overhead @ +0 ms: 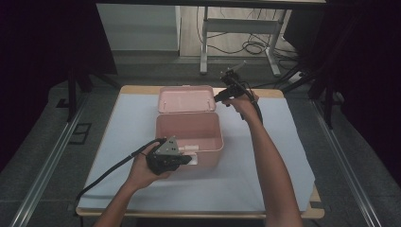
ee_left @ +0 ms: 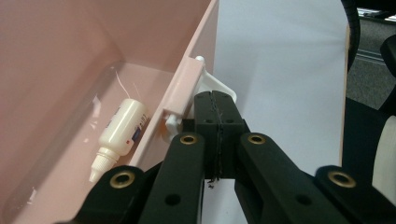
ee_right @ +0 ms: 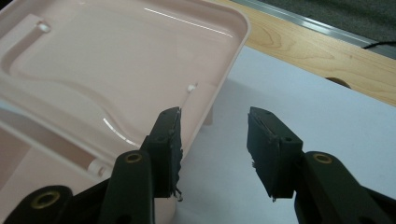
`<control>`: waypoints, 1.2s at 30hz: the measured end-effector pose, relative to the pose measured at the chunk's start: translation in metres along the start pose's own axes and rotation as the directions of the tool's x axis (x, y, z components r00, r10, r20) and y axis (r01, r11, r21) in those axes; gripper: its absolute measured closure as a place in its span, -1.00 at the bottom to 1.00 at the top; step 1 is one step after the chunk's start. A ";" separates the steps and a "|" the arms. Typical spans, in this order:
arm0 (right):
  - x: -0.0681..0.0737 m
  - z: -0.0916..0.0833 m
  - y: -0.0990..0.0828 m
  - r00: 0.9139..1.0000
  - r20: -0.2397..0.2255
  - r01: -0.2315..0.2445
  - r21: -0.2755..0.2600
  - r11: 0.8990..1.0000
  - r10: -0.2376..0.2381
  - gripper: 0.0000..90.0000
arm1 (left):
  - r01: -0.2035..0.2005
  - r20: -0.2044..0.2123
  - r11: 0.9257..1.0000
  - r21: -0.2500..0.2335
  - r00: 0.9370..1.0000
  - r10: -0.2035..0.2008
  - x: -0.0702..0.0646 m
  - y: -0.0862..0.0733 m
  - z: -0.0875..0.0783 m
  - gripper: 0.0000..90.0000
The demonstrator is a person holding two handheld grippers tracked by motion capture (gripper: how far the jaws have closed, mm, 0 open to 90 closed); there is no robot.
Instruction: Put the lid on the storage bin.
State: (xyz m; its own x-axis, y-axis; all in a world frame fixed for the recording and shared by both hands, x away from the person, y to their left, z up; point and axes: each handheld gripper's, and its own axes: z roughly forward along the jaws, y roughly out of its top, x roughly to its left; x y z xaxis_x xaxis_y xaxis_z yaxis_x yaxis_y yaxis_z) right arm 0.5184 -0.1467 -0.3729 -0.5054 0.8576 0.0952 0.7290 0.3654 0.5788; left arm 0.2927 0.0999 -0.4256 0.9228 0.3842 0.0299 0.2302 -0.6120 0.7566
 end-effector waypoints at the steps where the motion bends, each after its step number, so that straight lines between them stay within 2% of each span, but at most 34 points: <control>1: 0.000 0.002 0.001 1.000 0.001 -0.001 0.004 1.000 0.001 0.22 | 0.001 0.000 1.000 0.001 1.000 -0.001 0.000 0.000 0.000 1.00; 7: -0.003 0.016 0.009 1.000 0.009 -0.028 0.011 1.000 0.027 0.25 | -0.002 -0.004 1.000 0.008 1.000 0.002 0.000 0.001 0.000 1.00; 16: -0.004 0.036 0.025 0.999 0.038 -0.037 0.026 0.999 0.036 0.31 | -0.001 0.003 1.000 0.004 1.000 0.001 0.001 0.001 0.000 1.00; 24: -0.005 0.052 0.034 0.995 0.066 -0.074 0.030 0.997 0.072 0.42 | -0.002 -0.002 1.000 0.009 1.000 0.002 0.000 0.001 0.000 1.00; 26: -0.007 0.059 0.034 0.993 0.073 -0.095 0.042 0.995 0.092 0.46 | 0.001 -0.001 1.000 0.010 1.000 -0.001 0.000 0.001 0.000 1.00; 29: -0.010 0.065 0.032 0.991 0.057 -0.125 0.050 0.991 0.122 0.52 | -0.005 -0.001 1.000 0.012 1.000 0.005 0.000 0.001 0.000 1.00; 32: -0.011 0.067 0.032 0.991 0.056 -0.127 0.063 0.990 0.123 0.56 | -0.002 -0.001 1.000 0.009 1.000 0.002 0.000 0.001 0.000 1.00; 34: -0.011 0.071 0.031 0.987 0.034 -0.156 0.074 0.985 0.154 0.73 | 0.000 -0.001 1.000 0.009 1.000 0.000 0.000 0.001 0.000 1.00; 36: -0.010 0.072 0.031 0.986 0.035 -0.164 0.083 0.983 0.161 0.75 | 0.000 -0.002 1.000 0.009 1.000 0.000 0.000 0.001 0.000 1.00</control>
State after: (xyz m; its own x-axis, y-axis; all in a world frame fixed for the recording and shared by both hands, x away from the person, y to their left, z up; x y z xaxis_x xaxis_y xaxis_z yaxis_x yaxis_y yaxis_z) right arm 0.5795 -0.1180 -0.4139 -0.3647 0.9176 0.1584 0.8374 0.2488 0.4866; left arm 0.2934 0.0993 -0.4248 0.9224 0.3849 0.0313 0.2326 -0.6184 0.7507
